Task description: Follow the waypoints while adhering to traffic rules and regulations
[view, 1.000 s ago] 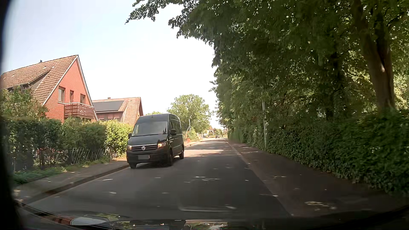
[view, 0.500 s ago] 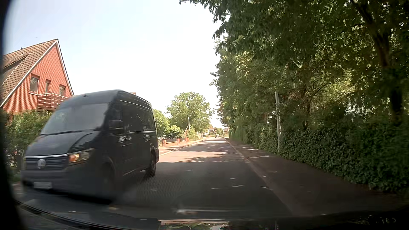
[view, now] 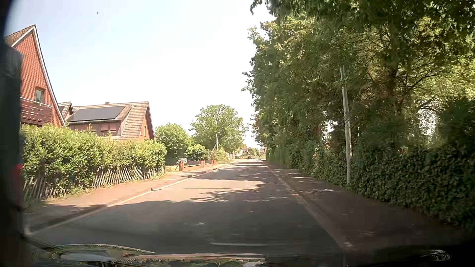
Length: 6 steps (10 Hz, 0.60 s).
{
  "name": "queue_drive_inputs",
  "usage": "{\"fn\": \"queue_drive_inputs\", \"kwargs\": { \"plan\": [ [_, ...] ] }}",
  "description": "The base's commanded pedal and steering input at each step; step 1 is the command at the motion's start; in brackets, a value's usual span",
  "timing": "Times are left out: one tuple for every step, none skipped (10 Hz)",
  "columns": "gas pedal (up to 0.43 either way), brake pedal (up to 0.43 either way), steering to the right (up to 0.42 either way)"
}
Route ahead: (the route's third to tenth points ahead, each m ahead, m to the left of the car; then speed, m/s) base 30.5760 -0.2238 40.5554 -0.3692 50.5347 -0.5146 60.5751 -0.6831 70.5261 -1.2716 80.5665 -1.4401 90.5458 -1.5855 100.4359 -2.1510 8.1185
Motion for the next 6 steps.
{"fn": "queue_drive_inputs", "kwargs": {
  "plan": [
    [0.138, 0.0, 0.001],
    [0.138, 0.0, 0.002],
    [0.138, 0.0, 0.002],
    [0.138, 0.0, 0.002],
    [0.138, 0.0, 0.003],
    [0.13, 0.0, 0.002]
  ]
}}
